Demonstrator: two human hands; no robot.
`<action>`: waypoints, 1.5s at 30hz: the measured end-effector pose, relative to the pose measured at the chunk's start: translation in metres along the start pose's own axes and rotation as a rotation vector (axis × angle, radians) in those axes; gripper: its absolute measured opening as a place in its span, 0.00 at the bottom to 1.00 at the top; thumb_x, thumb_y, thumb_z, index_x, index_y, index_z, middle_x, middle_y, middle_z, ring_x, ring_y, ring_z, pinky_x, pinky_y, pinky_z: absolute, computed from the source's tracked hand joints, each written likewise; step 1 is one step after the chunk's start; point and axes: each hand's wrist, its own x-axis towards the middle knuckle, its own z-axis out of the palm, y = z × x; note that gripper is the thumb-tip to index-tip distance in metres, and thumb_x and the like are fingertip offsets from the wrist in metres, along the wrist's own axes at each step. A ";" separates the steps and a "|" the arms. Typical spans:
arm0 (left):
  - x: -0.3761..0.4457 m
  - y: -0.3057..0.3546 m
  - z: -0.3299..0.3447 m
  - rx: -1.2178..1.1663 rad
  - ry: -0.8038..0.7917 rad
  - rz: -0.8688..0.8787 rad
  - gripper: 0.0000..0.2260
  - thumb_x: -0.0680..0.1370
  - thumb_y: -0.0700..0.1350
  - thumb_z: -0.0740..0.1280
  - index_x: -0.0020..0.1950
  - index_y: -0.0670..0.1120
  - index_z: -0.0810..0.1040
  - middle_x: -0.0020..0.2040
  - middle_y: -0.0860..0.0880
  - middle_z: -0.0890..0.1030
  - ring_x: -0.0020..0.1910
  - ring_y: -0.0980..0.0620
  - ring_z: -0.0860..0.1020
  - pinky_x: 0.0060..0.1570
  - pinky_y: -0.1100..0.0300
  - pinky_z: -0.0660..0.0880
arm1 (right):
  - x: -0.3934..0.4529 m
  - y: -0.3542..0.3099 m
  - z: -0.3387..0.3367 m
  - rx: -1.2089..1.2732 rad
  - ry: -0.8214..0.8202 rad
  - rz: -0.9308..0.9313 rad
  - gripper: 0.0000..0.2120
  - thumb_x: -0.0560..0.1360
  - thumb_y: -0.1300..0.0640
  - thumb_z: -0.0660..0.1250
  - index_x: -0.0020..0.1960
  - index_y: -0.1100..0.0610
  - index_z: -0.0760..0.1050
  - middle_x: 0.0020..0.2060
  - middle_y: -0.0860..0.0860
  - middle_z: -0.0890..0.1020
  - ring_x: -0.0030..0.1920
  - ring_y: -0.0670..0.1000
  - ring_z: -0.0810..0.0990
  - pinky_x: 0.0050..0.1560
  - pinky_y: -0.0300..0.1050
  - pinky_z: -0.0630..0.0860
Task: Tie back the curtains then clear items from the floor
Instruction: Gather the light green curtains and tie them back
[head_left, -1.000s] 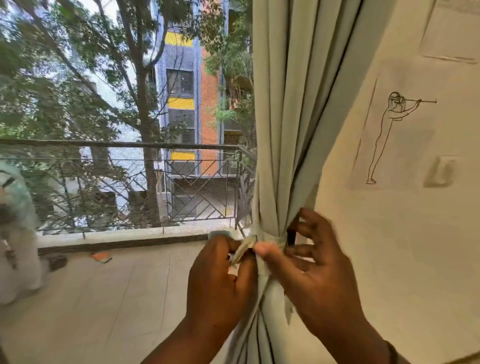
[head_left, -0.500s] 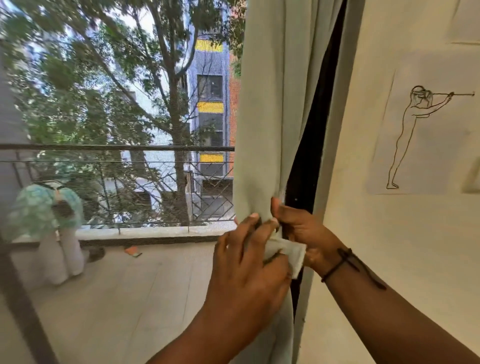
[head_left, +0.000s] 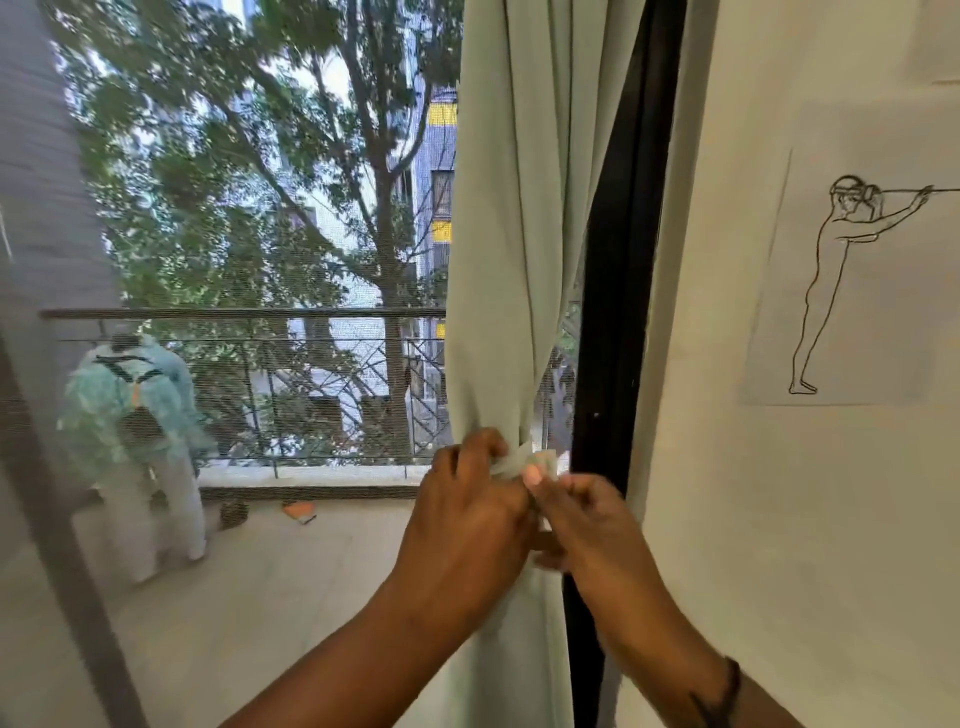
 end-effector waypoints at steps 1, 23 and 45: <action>0.001 0.002 0.002 -0.007 -0.010 0.010 0.06 0.71 0.48 0.64 0.43 0.50 0.80 0.51 0.44 0.74 0.42 0.42 0.77 0.34 0.54 0.78 | -0.001 0.005 -0.001 0.117 -0.050 0.079 0.25 0.63 0.40 0.69 0.47 0.62 0.76 0.41 0.59 0.82 0.39 0.54 0.81 0.44 0.50 0.79; 0.068 -0.013 -0.049 0.389 -0.604 0.241 0.14 0.75 0.61 0.61 0.42 0.51 0.77 0.34 0.52 0.70 0.49 0.47 0.75 0.44 0.55 0.67 | -0.031 0.043 0.036 0.585 -0.021 0.223 0.14 0.70 0.48 0.64 0.51 0.53 0.78 0.33 0.49 0.80 0.27 0.44 0.71 0.30 0.39 0.69; 0.014 -0.029 -0.033 -0.031 -0.503 0.071 0.25 0.72 0.68 0.45 0.56 0.62 0.76 0.54 0.63 0.59 0.53 0.57 0.55 0.46 0.60 0.48 | 0.003 0.025 -0.008 0.584 -0.186 0.133 0.35 0.44 0.51 0.85 0.49 0.59 0.84 0.49 0.58 0.85 0.48 0.53 0.84 0.42 0.41 0.81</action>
